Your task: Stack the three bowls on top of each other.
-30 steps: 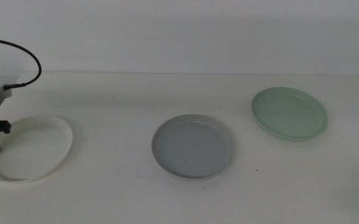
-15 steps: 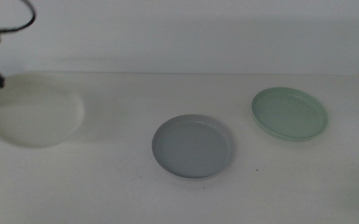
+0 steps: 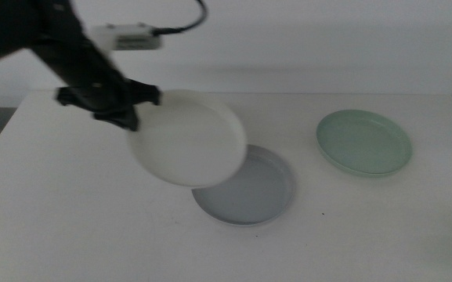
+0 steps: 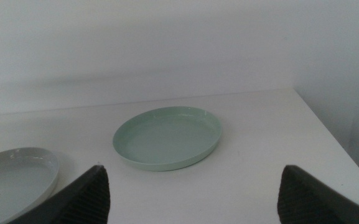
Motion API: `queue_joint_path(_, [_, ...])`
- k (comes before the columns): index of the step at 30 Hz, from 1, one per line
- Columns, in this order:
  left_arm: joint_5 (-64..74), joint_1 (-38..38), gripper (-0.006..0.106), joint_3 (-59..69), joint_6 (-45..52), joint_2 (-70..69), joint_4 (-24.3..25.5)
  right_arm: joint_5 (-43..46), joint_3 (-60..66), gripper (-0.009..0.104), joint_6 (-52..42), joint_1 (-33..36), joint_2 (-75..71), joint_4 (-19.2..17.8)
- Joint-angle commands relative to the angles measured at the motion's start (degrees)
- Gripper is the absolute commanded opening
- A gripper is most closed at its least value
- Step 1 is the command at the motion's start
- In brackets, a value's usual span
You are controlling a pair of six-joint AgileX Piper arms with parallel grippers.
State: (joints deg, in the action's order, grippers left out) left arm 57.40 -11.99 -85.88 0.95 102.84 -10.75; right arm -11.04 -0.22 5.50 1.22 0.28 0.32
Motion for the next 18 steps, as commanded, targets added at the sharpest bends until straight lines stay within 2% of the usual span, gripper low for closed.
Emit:
queue_joint_path(1, [-0.4, -2.9, -0.002, -2.6, -2.2, 2.5, -0.8, 0.7, 0.2, 0.093, -0.1, -0.3, -0.3, -0.3])
queue_joint_path(7, [0.9, -7.5, -0.002, -8.8, -2.5, 9.5, -2.2, 0.7, 0.2, 0.093, -0.1, -0.3, -0.3, -0.3])
queue_joint_path(18, [-0.3, -7.9, -0.002, -9.7, -1.3, 15.7, -5.2, 0.7, 0.2, 0.093, -0.1, -0.3, -0.3, -0.3])
